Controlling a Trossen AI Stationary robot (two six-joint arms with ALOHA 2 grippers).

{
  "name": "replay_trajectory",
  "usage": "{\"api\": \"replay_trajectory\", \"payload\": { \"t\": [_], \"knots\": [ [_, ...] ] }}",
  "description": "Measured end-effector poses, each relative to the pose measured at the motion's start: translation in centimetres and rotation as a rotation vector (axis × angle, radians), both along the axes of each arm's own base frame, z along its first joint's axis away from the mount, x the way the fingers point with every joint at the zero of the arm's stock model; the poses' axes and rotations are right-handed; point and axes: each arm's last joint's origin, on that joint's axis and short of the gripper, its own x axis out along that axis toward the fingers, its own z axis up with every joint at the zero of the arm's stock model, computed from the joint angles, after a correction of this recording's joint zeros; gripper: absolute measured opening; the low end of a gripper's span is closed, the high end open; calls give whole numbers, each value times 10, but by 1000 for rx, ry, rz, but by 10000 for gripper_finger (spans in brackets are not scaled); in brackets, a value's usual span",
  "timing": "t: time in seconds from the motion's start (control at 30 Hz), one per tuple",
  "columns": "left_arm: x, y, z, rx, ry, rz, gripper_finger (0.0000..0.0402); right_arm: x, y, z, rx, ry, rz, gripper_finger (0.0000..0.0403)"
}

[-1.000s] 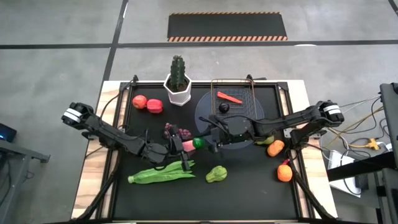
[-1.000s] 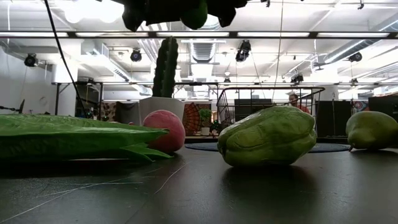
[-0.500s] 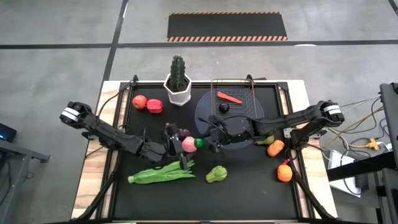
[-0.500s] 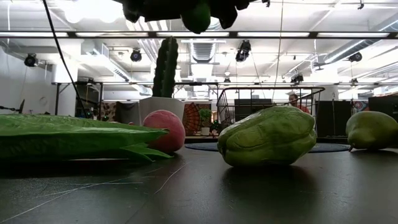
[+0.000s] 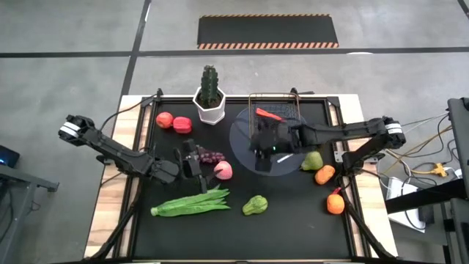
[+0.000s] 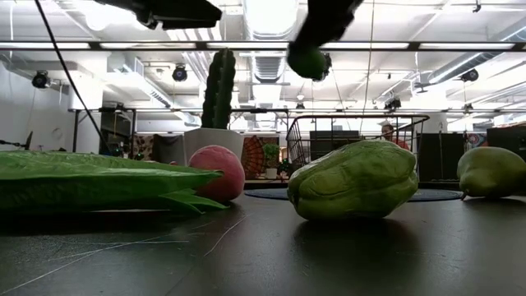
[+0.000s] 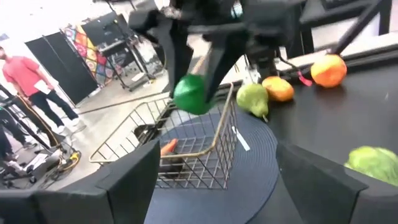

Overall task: Build produce basket
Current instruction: Put the green lime into the gold wire basket

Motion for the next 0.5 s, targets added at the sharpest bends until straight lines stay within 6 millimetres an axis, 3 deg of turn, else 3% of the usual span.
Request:
{"api": "replay_trajectory", "payload": {
  "t": [0.23,0.5],
  "knots": [
    [-9,4,-6,6,-36,2,302,-23,-67,-16,78,234,-204,168],
    [-11,5,-15,4,-37,2,302,-51,-145,-61,255,404,-333,168]
  ]
}}
